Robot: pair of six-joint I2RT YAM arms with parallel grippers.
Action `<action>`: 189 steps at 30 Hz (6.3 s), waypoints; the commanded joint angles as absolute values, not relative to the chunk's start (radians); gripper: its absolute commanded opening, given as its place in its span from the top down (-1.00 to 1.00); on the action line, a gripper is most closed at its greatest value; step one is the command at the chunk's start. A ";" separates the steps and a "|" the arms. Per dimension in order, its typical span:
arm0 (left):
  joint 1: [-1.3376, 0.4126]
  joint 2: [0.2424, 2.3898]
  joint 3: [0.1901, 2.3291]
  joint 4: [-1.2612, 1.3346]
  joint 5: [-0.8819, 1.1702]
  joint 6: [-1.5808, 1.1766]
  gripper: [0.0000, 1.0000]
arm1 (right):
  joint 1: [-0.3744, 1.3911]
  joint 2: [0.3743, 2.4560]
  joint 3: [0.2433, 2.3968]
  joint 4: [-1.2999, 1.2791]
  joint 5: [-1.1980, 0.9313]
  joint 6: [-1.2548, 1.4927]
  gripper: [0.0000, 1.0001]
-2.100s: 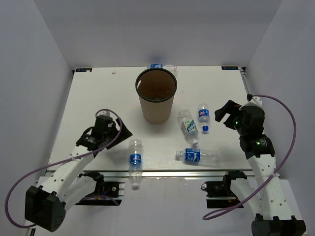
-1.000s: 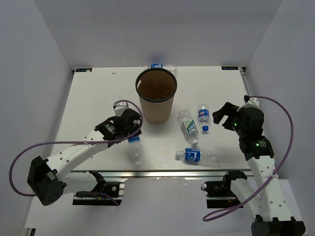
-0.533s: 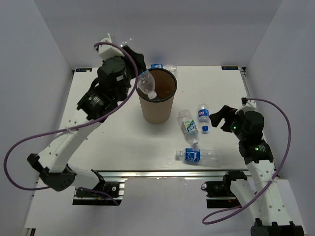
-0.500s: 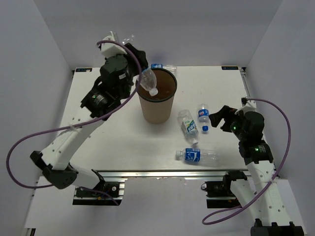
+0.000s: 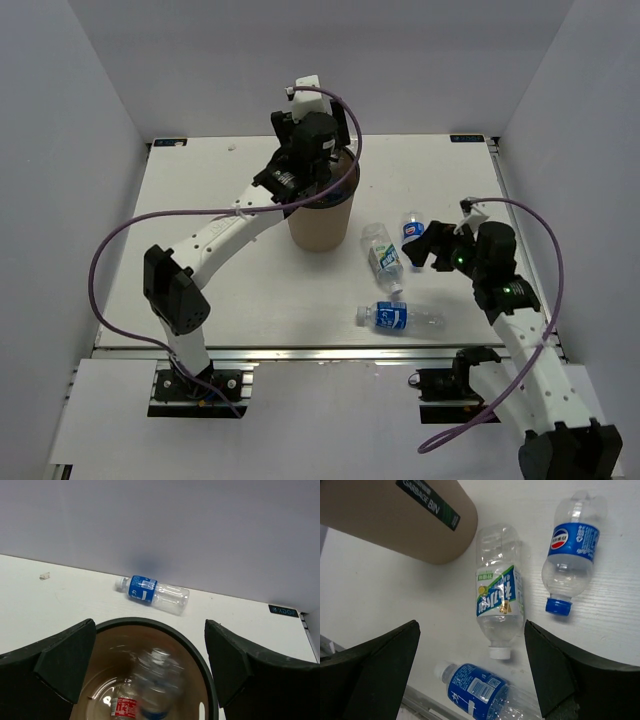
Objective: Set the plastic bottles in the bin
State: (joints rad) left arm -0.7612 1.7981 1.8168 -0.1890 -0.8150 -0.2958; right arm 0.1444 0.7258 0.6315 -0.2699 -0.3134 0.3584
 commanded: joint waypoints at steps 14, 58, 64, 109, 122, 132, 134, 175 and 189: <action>-0.510 1.381 1.630 -0.482 -0.789 -0.562 -0.97 | 0.454 1.293 0.719 0.087 0.080 0.085 -0.79; -0.434 1.074 0.979 -0.610 -0.583 -0.778 -0.96 | 0.566 1.776 1.555 0.830 -0.472 0.161 -0.03; -0.434 1.080 0.965 -0.589 -0.575 -0.775 -0.97 | 0.587 1.844 1.527 0.913 -0.503 0.209 -0.10; -0.434 1.154 0.914 -0.564 -0.583 -0.764 -0.96 | 0.178 1.565 1.139 -0.314 0.207 0.365 -0.79; -0.434 1.134 0.910 -0.577 -0.611 -0.764 -0.96 | 0.176 1.873 1.246 -0.334 0.169 0.388 -0.37; -0.434 1.177 0.928 -0.566 -0.607 -0.756 -0.96 | 0.187 1.659 1.246 -0.203 0.077 0.357 0.58; -0.434 1.186 0.934 -0.557 -0.603 -0.755 -0.96 | 0.205 1.576 1.265 -0.091 0.045 0.328 0.56; -0.434 1.193 0.945 -0.595 -0.624 -0.776 -0.97 | 0.604 1.473 1.053 0.930 -0.049 -0.109 -0.79; -0.433 1.175 0.930 -0.571 -0.584 -0.765 -0.96 | 0.601 0.793 0.682 0.003 0.267 0.559 -0.79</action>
State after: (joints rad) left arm -0.4324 1.2007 0.9226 -0.5827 -0.5995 -0.7677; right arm 0.6018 0.8650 0.7593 0.2459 0.2245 0.3138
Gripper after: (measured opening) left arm 0.983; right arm 0.894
